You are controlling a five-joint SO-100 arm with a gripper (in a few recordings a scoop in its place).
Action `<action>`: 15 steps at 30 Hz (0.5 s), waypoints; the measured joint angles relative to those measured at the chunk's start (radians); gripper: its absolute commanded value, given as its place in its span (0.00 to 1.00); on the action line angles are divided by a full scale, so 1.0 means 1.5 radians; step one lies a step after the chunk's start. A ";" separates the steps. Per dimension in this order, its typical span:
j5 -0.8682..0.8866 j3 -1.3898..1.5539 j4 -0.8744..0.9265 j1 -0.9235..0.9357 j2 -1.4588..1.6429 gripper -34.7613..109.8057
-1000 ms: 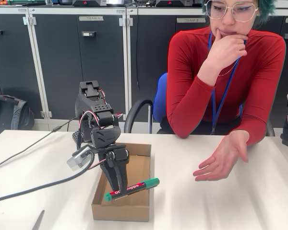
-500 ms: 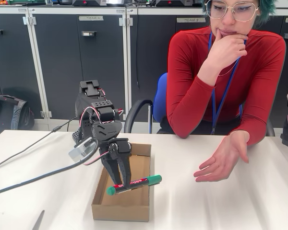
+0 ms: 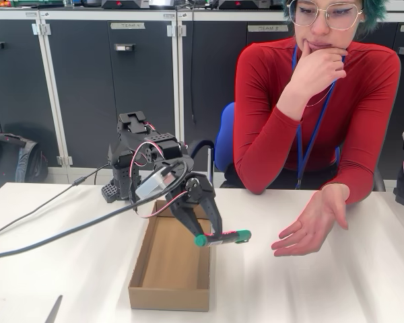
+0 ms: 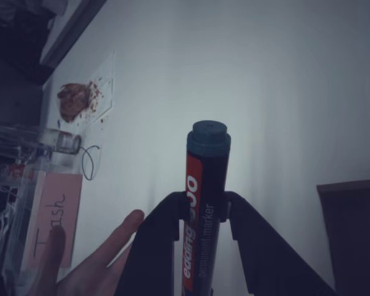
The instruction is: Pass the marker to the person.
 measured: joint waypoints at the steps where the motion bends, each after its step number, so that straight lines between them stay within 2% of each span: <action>1: -0.008 -0.002 -0.007 -0.008 0.000 0.21; 15: -0.117 -0.064 -0.122 -0.100 -0.048 0.21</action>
